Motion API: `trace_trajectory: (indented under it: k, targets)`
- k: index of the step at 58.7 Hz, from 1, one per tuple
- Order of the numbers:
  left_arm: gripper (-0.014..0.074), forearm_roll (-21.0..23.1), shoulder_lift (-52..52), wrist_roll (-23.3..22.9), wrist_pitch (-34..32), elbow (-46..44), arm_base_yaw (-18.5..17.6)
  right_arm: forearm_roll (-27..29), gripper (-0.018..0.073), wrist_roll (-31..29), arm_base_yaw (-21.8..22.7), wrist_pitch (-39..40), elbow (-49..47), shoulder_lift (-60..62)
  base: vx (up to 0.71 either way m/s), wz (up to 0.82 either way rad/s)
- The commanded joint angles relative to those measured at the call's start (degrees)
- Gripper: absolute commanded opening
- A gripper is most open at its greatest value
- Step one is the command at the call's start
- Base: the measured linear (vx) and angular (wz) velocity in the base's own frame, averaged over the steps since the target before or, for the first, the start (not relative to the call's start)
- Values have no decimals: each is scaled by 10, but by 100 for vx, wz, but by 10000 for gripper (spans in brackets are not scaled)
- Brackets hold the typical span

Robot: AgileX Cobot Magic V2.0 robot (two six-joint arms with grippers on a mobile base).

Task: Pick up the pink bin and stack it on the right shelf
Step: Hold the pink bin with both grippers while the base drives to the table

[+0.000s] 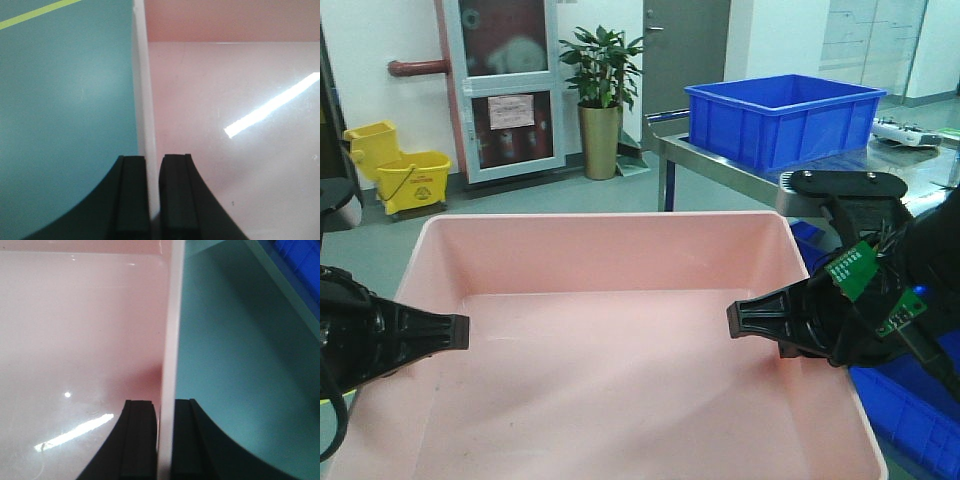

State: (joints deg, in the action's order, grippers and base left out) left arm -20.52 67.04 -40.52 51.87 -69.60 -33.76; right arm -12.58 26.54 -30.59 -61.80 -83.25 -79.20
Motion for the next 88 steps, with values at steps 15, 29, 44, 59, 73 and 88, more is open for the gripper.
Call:
trace_trajectory:
  k: [15, 29, 44, 59, 73, 88]
  targets:
    - [111, -16, -12, -1, -48, -16, -5, -23, 74, -8, 2, 39, -17, 17, 42, -15]
    - [111, -16, -12, -1, -48, -16, -5, -23, 74, -8, 2, 39, -17, 17, 42, -10]
    - [111, -16, -12, -1, -48, -16, -5, -23, 74, -8, 2, 39, -17, 17, 39, -12]
    - [111, -16, -12, -1, -48, -16, -5, -23, 74, -8, 2, 39, -17, 17, 37, -29]
    - [111, -16, -12, -1, -48, -16, -5, -23, 74, -8, 2, 39, -17, 17, 35, -56]
    - [111, -20, -12, -1, -48, -16, -5, -23, 74, -8, 2, 39, -17, 17, 30, -71]
